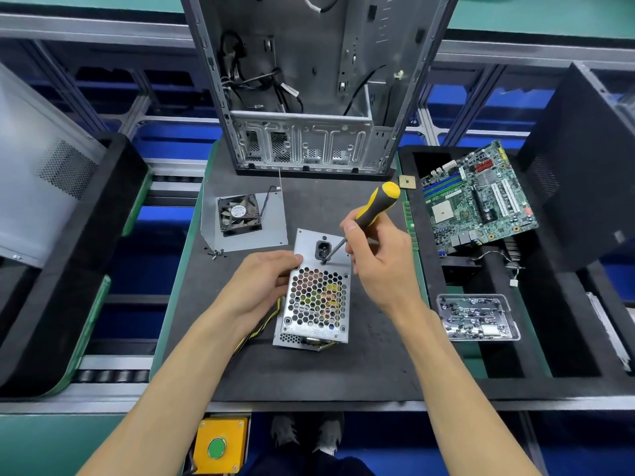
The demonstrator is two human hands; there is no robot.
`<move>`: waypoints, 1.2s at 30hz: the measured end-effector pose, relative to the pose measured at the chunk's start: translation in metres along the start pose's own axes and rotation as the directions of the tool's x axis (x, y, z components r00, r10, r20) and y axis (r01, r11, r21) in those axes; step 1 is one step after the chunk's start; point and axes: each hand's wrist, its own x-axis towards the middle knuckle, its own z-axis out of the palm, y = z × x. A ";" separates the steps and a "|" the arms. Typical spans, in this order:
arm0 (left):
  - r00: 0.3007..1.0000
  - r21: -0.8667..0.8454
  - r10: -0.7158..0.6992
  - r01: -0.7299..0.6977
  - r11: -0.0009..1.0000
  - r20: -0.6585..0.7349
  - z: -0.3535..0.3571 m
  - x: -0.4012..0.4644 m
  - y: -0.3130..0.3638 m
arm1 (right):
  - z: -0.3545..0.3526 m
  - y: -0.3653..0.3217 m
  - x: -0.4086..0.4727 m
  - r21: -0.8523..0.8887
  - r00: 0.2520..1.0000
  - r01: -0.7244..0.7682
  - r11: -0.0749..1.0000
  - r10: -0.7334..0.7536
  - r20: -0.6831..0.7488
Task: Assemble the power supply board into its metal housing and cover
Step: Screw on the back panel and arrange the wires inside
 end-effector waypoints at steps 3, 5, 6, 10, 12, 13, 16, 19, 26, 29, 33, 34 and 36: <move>1.000 0.000 -0.006 0.006 1.000 -0.007 0.001 0.000 0.001 | 0.000 -0.002 0.001 -0.041 0.998 0.057 0.998 -0.056 0.024; 1.000 -0.002 -0.006 0.006 1.000 -0.004 0.001 -0.001 0.002 | 0.001 -0.005 0.002 -0.047 0.996 0.077 0.996 -0.075 0.058; 1.000 -0.001 -0.002 0.002 1.000 -0.002 0.002 -0.001 0.002 | 0.002 -0.005 0.002 -0.045 0.994 0.087 0.995 -0.084 0.070; 1.000 0.001 0.007 -0.007 1.000 0.002 0.001 -0.001 0.002 | 0.006 -0.009 0.007 -0.027 0.990 0.071 0.997 -0.067 0.126; 1.000 0.001 0.010 -0.010 1.000 0.006 0.001 -0.001 0.002 | 0.008 -0.008 0.009 -0.036 0.983 0.029 0.999 -0.022 0.180; 1.000 -0.003 0.010 -0.010 1.000 0.004 0.000 -0.001 0.002 | 0.008 -0.007 0.008 -0.030 0.977 -0.001 1.000 0.008 0.215; 1.000 -0.017 0.003 -0.003 1.000 -0.007 0.000 0.000 0.003 | 0.009 -0.002 0.005 0.000 0.955 -0.087 0.996 0.083 0.286; 1.000 -0.016 0.008 -0.008 1.000 0.013 -0.001 -0.001 0.003 | 0.007 -0.001 0.005 0.016 0.941 -0.136 0.991 0.124 0.314; 0.999 -0.013 0.008 -0.008 1.000 0.034 0.000 -0.002 0.004 | 0.003 0.008 0.008 -0.186 0.948 -0.129 0.974 0.176 0.265; 1.000 -0.007 0.010 -0.010 1.000 0.026 -0.001 -0.002 0.003 | 0.002 0.013 0.007 -0.235 0.952 -0.135 0.963 0.191 0.239; 0.999 0.004 0.012 -0.012 1.000 0.030 0.000 -0.002 0.003 | 0.007 0.010 0.004 -0.188 0.957 -0.065 0.980 0.114 0.267; 0.999 0.005 0.012 -0.013 1.000 0.030 0.000 -0.002 0.003 | 0.009 0.009 0.004 -0.182 0.959 -0.076 0.980 0.122 0.256; 1.000 0.007 0.013 -0.013 1.000 0.025 0.000 -0.002 0.002 | 0.011 0.008 0.006 -0.172 0.958 -0.127 0.977 0.166 0.234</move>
